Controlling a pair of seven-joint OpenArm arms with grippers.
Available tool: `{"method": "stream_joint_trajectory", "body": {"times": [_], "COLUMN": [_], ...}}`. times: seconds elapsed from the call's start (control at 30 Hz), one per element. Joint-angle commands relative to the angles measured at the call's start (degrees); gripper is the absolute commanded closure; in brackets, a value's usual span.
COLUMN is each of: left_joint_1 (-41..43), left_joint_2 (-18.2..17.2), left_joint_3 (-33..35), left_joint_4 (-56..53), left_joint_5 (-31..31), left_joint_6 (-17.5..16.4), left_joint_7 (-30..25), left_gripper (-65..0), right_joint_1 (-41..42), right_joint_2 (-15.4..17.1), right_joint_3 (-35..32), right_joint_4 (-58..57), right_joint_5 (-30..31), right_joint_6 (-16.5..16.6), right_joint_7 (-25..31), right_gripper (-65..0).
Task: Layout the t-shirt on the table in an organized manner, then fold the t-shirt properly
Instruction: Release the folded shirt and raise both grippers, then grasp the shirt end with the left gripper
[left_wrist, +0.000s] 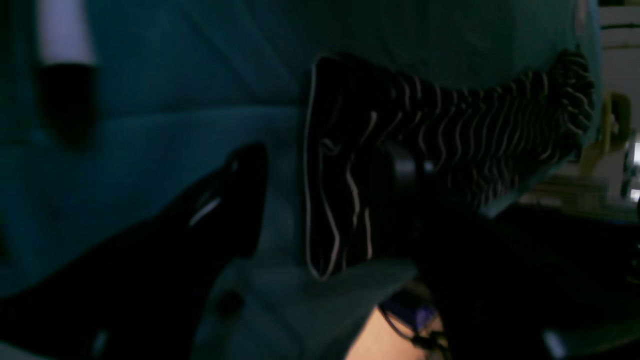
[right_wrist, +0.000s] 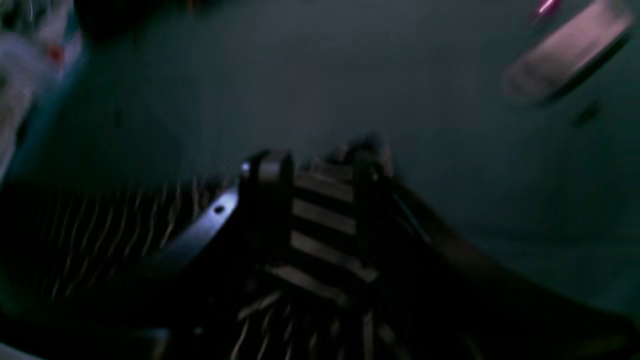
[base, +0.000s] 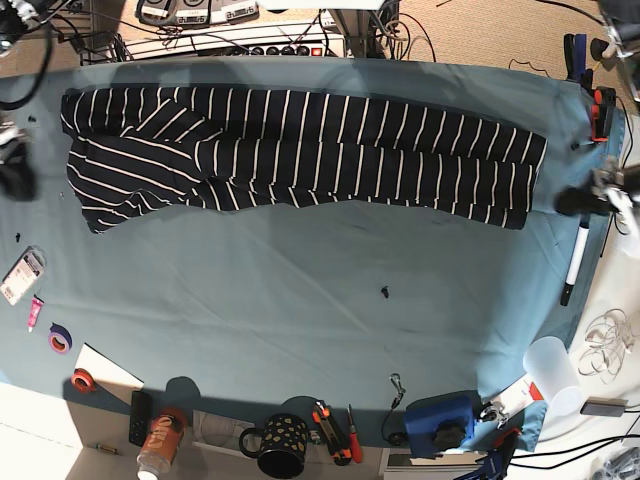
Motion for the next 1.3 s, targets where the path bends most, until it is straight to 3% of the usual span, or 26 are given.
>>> {"method": "stream_joint_trajectory", "body": {"times": [0.0,0.23,0.5,0.8,1.03,1.27], "left_joint_1": [-0.96,-1.09,-0.59,3.87,7.17,7.17], "left_joint_2": [-2.21,-3.41,-3.91,2.27,8.17,13.00], "left_joint_3": [-1.77,-11.67,-11.85,-11.85,-11.85,-8.92], "left_joint_4": [0.87,0.87,1.01,8.26,18.08,18.43], "left_joint_5": [-2.27,-3.17,-3.13,-2.54,7.72,14.88], "left_joint_6": [-0.35,-0.83,-1.88,-2.32,-2.27,-0.55], "left_joint_7": [-0.42,-0.42,-0.42,-0.42,-0.42,-0.42], "left_gripper": [-33.5,-33.5,-33.5,-33.5,-33.5,-33.5], "right_joint_1": [0.70,0.33,0.35,0.35,0.35,0.37], "right_joint_2": [1.81,3.96,3.82,3.80,3.67,3.67], "right_joint_3": [1.68,3.21,3.04,-4.61,-13.03,-14.36], "right_joint_4": [0.74,0.68,0.63,0.61,0.61,0.63], "right_joint_5": [1.53,-9.05,-14.43,-17.64,-25.40,-25.75], "right_joint_6": [0.03,0.03,-0.48,-0.59,-2.34,-2.56], "right_joint_7": [1.25,1.25,1.25,1.25,1.25,2.34], "right_gripper": [-20.8,-20.8,-20.8,-20.8,-20.8,-20.8]}}
